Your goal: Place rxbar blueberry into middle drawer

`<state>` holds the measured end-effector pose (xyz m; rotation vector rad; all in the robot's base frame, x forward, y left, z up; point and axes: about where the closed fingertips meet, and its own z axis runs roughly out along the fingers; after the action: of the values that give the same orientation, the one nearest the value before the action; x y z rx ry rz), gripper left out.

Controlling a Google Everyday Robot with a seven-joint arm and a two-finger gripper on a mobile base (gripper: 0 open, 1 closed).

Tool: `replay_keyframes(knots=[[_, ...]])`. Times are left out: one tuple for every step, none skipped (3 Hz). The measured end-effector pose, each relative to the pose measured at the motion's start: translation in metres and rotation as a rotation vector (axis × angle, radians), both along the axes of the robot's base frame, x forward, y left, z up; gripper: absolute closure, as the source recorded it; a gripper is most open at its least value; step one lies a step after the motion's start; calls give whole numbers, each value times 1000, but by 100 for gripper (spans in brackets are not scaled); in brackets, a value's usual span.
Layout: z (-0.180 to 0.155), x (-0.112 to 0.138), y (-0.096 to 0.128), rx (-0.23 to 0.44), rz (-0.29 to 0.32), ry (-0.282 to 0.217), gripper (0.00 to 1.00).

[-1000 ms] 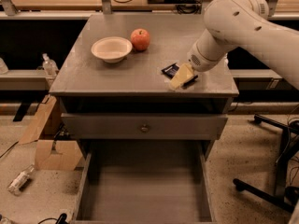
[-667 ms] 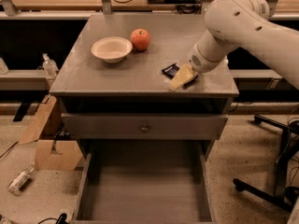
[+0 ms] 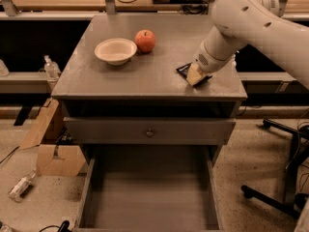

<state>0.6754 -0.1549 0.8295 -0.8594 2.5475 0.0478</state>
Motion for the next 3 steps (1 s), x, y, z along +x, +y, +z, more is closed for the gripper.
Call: replay_keyframes(knots=[[0,0,0,0,0,0,100],[3,-2,3,-10,21,-4,100],[17,-22,2,-19,79,-29,100]])
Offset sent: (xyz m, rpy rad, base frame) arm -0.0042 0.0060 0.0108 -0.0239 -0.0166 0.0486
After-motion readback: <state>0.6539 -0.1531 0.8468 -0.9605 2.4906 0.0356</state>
